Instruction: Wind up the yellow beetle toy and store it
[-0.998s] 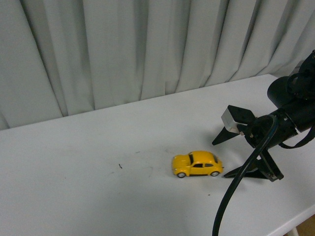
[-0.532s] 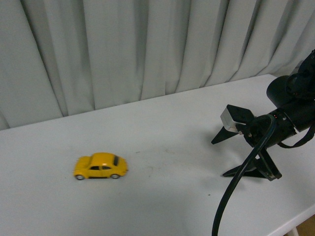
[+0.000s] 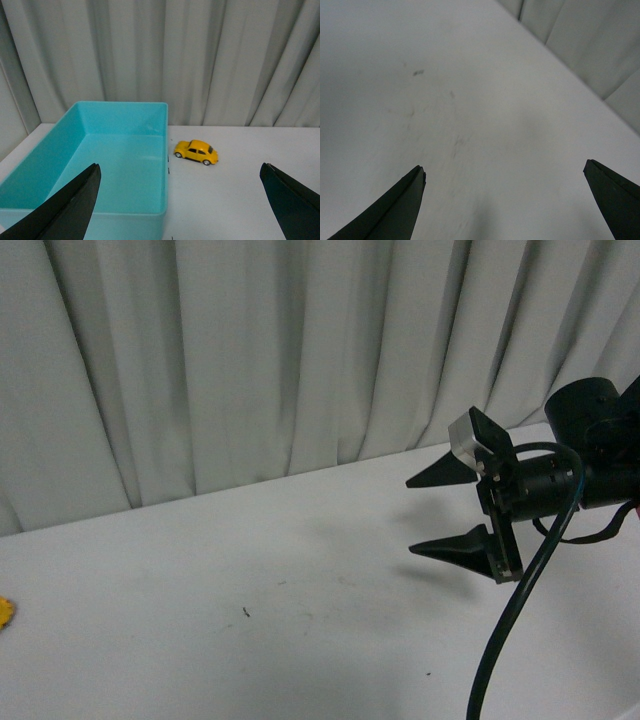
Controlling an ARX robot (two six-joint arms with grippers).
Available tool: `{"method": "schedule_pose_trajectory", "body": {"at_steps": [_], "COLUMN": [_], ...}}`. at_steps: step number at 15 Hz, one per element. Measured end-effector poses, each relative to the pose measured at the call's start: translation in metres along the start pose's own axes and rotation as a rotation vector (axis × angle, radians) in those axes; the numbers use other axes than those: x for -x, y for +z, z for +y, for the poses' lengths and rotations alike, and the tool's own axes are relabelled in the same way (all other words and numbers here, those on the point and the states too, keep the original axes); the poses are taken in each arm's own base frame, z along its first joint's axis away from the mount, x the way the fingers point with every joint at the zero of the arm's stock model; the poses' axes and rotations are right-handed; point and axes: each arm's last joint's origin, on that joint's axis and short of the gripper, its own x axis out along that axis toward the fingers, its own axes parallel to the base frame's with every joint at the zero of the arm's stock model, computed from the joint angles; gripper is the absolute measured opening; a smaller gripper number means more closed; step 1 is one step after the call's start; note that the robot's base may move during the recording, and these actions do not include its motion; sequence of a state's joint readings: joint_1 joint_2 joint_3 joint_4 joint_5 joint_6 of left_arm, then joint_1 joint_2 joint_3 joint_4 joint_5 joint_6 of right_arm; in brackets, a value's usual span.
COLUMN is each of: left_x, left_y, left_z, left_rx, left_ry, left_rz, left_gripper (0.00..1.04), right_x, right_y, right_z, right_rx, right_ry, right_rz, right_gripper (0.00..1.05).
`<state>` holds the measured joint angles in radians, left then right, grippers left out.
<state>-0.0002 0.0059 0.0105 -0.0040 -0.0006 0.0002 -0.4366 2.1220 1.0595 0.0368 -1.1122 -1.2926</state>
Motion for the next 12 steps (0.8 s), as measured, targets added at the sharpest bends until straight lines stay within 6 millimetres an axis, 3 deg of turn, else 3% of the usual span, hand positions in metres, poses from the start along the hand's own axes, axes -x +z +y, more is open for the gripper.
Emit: {"method": "schedule_pose_trajectory", "body": {"at_steps": [4,7,8,10,12], "left_x": [0.000,0.000,0.000,0.000,0.000], "left_y": [0.000,0.000,0.000,0.000,0.000], "left_z": [0.000,0.000,0.000,0.000,0.000], "left_rx": [0.000,0.000,0.000,0.000,0.000], "left_ry": [0.000,0.000,0.000,-0.001,0.000], "left_rz": [0.000,0.000,0.000,0.000,0.000], "left_gripper": [0.98,0.98,0.98,0.98,0.98], "right_x": [0.002,0.006,0.002,-0.007,0.008], "right_y": [0.021,0.036,0.045,0.072,0.112], "right_z": [-0.016,-0.017,-0.008,0.037,0.084], "right_rx": [-0.095,-0.175,-0.181,-0.310,-0.394], "right_ry": [-0.122,-0.153,-0.299,-0.618,-0.880], "right_rz": [-0.163,-0.239,-0.223,-0.197,-0.234], "right_gripper": [0.98,0.98,0.92,0.72,0.43]}}
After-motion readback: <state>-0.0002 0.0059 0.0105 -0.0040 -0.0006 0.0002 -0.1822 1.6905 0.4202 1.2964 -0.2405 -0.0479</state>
